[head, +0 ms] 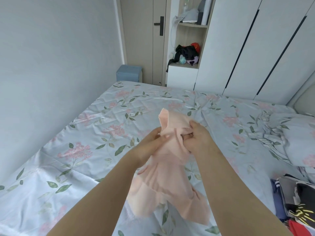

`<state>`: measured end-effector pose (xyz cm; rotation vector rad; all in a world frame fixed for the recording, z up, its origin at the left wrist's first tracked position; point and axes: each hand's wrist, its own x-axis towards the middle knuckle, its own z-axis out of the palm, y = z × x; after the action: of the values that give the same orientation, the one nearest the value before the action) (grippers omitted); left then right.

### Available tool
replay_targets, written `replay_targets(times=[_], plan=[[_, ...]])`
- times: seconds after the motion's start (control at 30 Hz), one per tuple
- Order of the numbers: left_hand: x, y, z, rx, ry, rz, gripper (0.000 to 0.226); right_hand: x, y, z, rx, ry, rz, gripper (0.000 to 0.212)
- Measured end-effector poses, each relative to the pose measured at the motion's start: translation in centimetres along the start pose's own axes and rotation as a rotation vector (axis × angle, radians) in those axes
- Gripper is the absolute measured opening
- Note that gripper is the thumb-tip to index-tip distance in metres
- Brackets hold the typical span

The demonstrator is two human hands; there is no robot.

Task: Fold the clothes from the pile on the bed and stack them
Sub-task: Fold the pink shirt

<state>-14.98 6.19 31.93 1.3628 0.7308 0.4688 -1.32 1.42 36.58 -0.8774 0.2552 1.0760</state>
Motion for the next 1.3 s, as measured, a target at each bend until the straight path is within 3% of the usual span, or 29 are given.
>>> replay_targets(times=[0.07, 0.17, 0.3, 0.43, 0.5, 0.57, 0.7, 0.77, 0.87, 0.93, 1.07, 1.13, 1.2, 1.3], plan=[[0.4, -0.2, 0.7, 0.025, 0.099, 0.029, 0.007, 0.1, -0.4, 0.1, 0.076, -0.014, 0.023, 0.010], [1.7, 0.5, 0.6, -0.141, 0.263, 0.028, 0.020, 0.5, -0.6, -0.7, 0.054, -0.036, 0.042, 0.019], [3.3, 3.3, -0.5, -0.444, 0.289, 0.002, 0.028, 0.3, -1.0, -1.9, -0.435, -0.106, 0.024, 0.019], [4.4, 5.3, 0.3, -0.328, 0.257, 0.016, 0.025, -0.4, 0.1, -2.0, -0.857, -0.293, -0.029, 0.025], [4.3, 5.8, 0.1, -0.304, 0.248, 0.033, 0.023, -0.1, 0.5, -2.1, -1.044, -0.282, -0.188, 0.027], [4.0, 5.8, -0.2, -0.268, 0.255, 0.062, 0.019, 0.3, 0.3, -2.0, -1.053, -0.226, -0.343, 0.021], [2.4, 3.7, 0.3, -0.090, 0.183, 0.066, 0.009, 0.5, -0.5, -0.6, -0.590, -0.171, -0.319, 0.021], [2.0, 1.7, 0.8, 0.110, 0.051, -0.001, 0.036, 0.3, -0.9, 0.1, -0.441, -0.208, -0.278, 0.018], [1.8, -0.1, 0.7, 0.324, 0.046, -0.041, 0.037, 0.4, -1.8, 0.4, -0.325, -0.194, -0.291, 0.022], [2.0, 0.0, 0.2, 0.324, 0.073, -0.024, 0.039, 1.3, -2.5, -0.2, -0.422, -0.106, -0.385, 0.023], [2.7, 2.7, -0.7, 0.605, 0.086, 0.098, 0.013, 2.1, -3.1, -1.8, -0.977, 0.078, -0.662, 0.029], [2.9, 4.6, -0.8, 0.823, 0.034, 0.206, 0.027, 1.5, -3.3, -1.9, -1.159, -0.069, -0.729, 0.045], [3.1, 6.0, -0.8, 0.993, -0.071, 0.279, 0.034, 0.4, -3.4, -1.5, -1.209, -0.305, -0.632, 0.053], [3.2, 7.8, -0.8, 1.059, -0.167, 0.328, 0.018, 0.1, -3.5, -1.3, -1.380, -0.525, -0.494, 0.053]])
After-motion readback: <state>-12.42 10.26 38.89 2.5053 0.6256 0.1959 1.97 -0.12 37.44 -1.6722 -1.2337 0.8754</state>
